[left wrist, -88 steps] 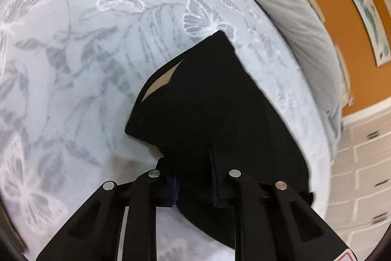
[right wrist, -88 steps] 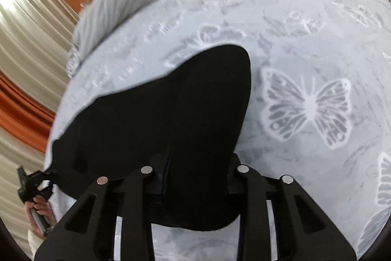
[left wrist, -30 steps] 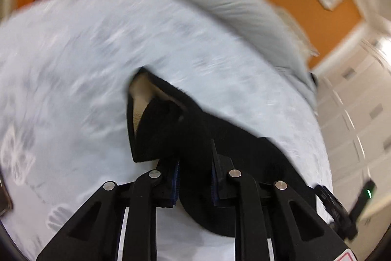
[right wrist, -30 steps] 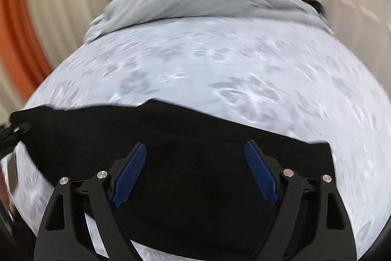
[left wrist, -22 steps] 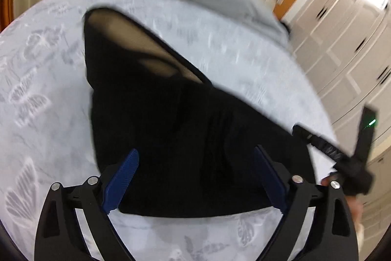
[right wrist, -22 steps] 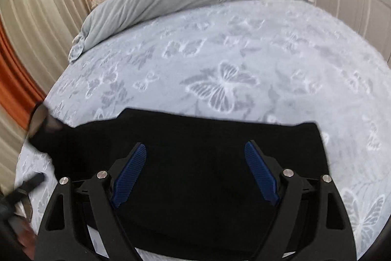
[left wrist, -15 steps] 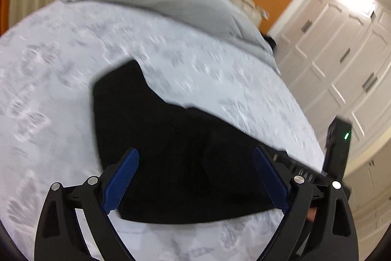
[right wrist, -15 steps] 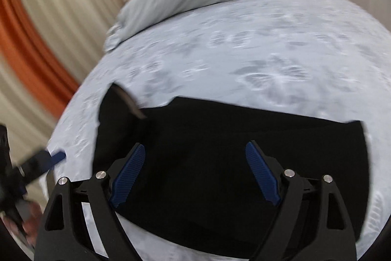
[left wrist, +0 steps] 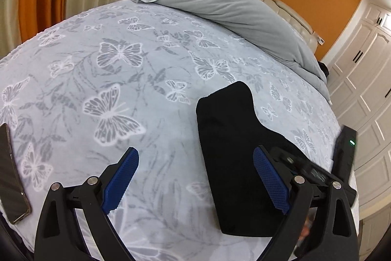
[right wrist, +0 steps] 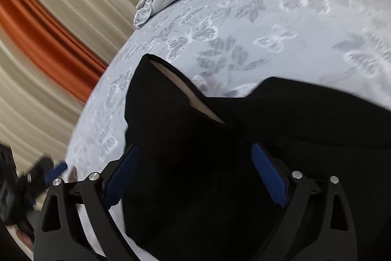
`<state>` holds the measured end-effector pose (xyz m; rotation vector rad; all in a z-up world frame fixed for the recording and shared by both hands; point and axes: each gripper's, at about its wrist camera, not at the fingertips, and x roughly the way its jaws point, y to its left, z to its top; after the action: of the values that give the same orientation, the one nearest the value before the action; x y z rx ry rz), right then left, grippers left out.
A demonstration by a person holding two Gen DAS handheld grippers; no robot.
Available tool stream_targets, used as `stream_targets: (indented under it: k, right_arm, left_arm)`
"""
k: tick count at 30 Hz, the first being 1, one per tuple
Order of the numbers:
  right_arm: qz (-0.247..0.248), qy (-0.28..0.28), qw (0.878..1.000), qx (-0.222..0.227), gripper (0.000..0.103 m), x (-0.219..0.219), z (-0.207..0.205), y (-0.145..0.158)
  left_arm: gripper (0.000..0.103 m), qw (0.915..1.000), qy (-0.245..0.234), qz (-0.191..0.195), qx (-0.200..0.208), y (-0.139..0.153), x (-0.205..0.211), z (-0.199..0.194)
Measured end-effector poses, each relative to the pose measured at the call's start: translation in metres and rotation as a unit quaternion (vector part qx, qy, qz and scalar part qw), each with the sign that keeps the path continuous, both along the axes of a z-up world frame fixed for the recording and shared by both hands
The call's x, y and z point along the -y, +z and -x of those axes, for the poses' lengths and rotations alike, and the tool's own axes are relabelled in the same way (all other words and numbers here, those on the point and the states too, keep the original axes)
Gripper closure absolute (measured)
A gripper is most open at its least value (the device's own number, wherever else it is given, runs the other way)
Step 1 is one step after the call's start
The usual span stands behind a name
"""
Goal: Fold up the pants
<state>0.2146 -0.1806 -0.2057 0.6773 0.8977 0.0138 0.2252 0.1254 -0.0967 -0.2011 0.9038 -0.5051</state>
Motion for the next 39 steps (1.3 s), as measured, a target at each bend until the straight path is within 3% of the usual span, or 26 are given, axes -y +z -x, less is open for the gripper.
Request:
stream_targets:
  k: [1, 2, 3, 4, 7, 14, 18, 20, 22, 24, 29, 30, 31, 32, 35, 36, 37, 39]
  right_arm:
    - [0.004, -0.008, 1.0, -0.015, 0.047, -0.003, -0.007, -0.003]
    - [0.008, -0.014, 1.0, -0.022, 0.059, -0.008, -0.012, -0.003]
    - [-0.004, -0.009, 1.0, -0.018, 0.084, -0.01, -0.013, -0.002]
    - [-0.013, -0.009, 1.0, -0.009, 0.089, -0.013, -0.013, 0.005]
    - [0.003, 0.001, 0.999, 0.043, 0.09, -0.025, -0.001, 0.043]
    - [0.018, -0.009, 0.995, 0.097, 0.09, -0.02, 0.025, 0.117]
    - [0.025, -0.062, 0.986, 0.151, 0.09, 0.014, 0.078, 0.16]
    - [0.031, -0.115, 0.978, 0.171, 0.09, 0.041, 0.127, 0.166]
    - [0.043, -0.161, 0.972, 0.167, 0.089, 0.065, 0.173, 0.157]
    - [0.055, -0.215, 0.967, 0.129, 0.089, 0.093, 0.218, 0.127]
    - [-0.02, -0.292, 0.955, -0.039, 0.088, 0.157, 0.28, 0.008]
    - [-0.051, -0.29, 0.955, -0.044, 0.084, 0.163, 0.285, -0.005]
    - [-0.079, -0.29, 0.953, -0.031, 0.082, 0.166, 0.289, -0.007]
    - [-0.074, -0.28, 0.957, -0.027, 0.079, 0.167, 0.288, -0.002]
    - [0.024, -0.262, 0.964, -0.031, 0.064, 0.167, 0.282, 0.026]
    - [0.05, -0.266, 0.962, -0.026, 0.053, 0.169, 0.28, 0.035]
    - [0.058, -0.265, 0.962, -0.022, 0.046, 0.17, 0.28, 0.04]
    - [0.062, -0.25, 0.966, -0.018, 0.044, 0.181, 0.27, 0.049]
  left_arm:
    - [0.01, 1.0, -0.003, -0.002, 0.001, 0.001, 0.001, 0.001]
    - [0.01, 0.9999, -0.006, -0.007, 0.002, 0.002, 0.004, 0.002]
    - [0.01, 0.9998, -0.012, -0.014, 0.005, 0.002, 0.007, 0.004]
    - [0.01, 0.9997, -0.015, -0.02, 0.009, 0.002, 0.01, 0.005]
    - [0.01, 0.999, -0.025, -0.032, 0.019, 0.003, 0.018, 0.009]
    - [0.01, 0.9972, -0.05, -0.036, 0.043, 0.012, 0.038, 0.026]
    - [0.01, 0.9957, -0.076, -0.029, 0.046, 0.014, 0.055, 0.04]
    - [0.01, 0.9942, -0.092, -0.03, 0.047, 0.013, 0.067, 0.047]
    - [0.01, 0.9924, -0.11, -0.033, 0.044, 0.01, 0.082, 0.053]
    - [0.01, 0.9909, -0.122, -0.037, 0.041, 0.006, 0.095, 0.057]
    - [0.01, 0.9853, -0.162, -0.051, 0.018, -0.011, 0.134, 0.07]
    - [0.01, 0.9842, -0.168, -0.054, 0.013, -0.016, 0.14, 0.072]
    - [0.01, 0.9827, -0.176, -0.058, 0.006, -0.021, 0.147, 0.075]
    - [0.01, 0.9809, -0.184, -0.062, -0.004, -0.027, 0.154, 0.077]
    - [0.01, 0.9774, -0.2, -0.058, -0.033, -0.042, 0.168, 0.08]
    - [0.01, 0.977, -0.203, -0.055, -0.037, -0.045, 0.17, 0.08]
    - [0.01, 0.9761, -0.207, -0.049, -0.043, -0.049, 0.172, 0.081]
    - [0.01, 0.9748, -0.213, -0.043, -0.051, -0.053, 0.176, 0.081]
